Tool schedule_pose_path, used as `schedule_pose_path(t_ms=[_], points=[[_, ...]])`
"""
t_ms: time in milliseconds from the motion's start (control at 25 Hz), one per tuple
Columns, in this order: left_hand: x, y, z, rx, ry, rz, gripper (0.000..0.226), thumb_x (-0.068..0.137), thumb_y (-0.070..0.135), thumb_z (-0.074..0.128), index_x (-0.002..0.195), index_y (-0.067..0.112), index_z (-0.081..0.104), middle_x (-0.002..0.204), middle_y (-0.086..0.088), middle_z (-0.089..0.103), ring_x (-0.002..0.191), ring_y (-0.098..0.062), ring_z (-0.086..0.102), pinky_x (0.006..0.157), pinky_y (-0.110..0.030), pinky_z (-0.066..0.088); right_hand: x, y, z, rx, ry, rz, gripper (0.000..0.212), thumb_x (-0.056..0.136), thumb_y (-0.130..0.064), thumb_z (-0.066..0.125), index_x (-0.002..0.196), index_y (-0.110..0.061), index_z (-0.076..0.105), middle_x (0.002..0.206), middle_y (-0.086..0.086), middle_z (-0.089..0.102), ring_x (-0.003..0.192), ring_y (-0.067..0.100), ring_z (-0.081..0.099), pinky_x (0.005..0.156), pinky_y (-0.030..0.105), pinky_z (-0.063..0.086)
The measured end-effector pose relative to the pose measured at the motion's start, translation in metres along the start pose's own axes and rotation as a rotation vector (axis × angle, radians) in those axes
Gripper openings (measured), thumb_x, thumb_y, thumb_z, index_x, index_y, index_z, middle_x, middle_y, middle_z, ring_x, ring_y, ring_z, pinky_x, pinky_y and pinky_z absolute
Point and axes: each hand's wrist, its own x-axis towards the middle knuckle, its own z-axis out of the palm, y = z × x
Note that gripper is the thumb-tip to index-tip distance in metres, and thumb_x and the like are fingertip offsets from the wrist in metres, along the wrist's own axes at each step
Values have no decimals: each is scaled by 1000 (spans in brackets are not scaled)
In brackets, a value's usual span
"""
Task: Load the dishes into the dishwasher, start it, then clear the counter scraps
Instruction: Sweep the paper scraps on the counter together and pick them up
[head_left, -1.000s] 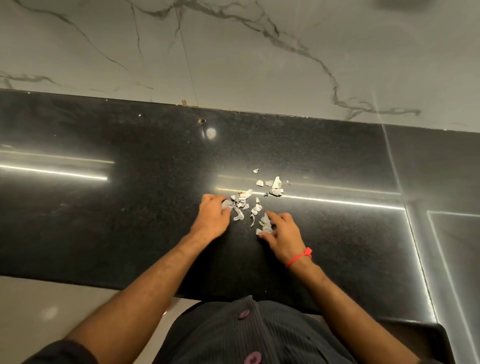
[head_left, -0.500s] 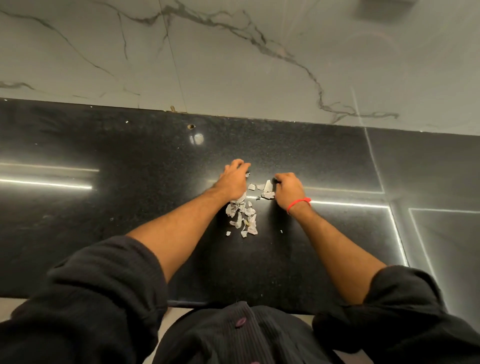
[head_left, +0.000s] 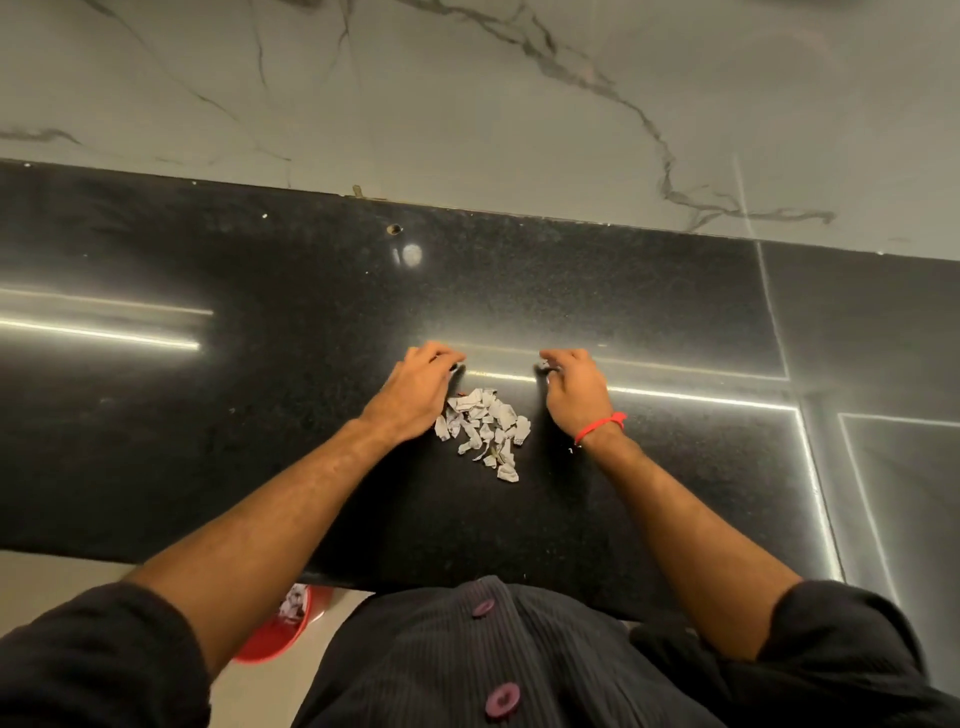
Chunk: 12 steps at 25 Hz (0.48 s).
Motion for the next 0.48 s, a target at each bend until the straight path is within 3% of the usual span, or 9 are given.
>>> schedule_pose_path(t_ms=[160, 240, 360, 480], points=[[-10, 13, 12, 35, -92, 6, 37, 107, 20, 41, 141, 19, 56, 140, 0, 46, 124, -20, 40, 110, -39, 35, -7, -13, 27, -180, -152, -269, 33, 92, -4, 52, 123, -5, 65, 124, 18, 54, 113, 37, 49, 100, 40, 38], [-19, 18, 15, -54, -131, 24, 36, 107, 18, 41, 138, 18, 58, 136, 1, 49, 125, -16, 41, 113, -38, 36, -17, -17, 29, -154, -300, -394, 37, 91, 0, 53, 125, -5, 65, 123, 18, 57, 113, 34, 51, 100, 35, 38], [-38, 5, 12, -92, -30, -35, 38, 106, 20, 44, 141, 18, 56, 139, 2, 47, 126, -15, 41, 114, -38, 36, -18, -11, 0, -48, -281, -313, 36, 89, 5, 51, 120, -4, 67, 114, 17, 64, 108, 28, 58, 98, 27, 40], [-62, -19, 8, -112, 19, -221, 43, 104, 25, 50, 146, 17, 50, 139, 1, 42, 123, -18, 48, 112, -40, 41, -26, 28, -36, -131, -223, -90, 39, 89, -11, 66, 127, -8, 58, 120, 18, 57, 109, 28, 57, 99, 27, 38]])
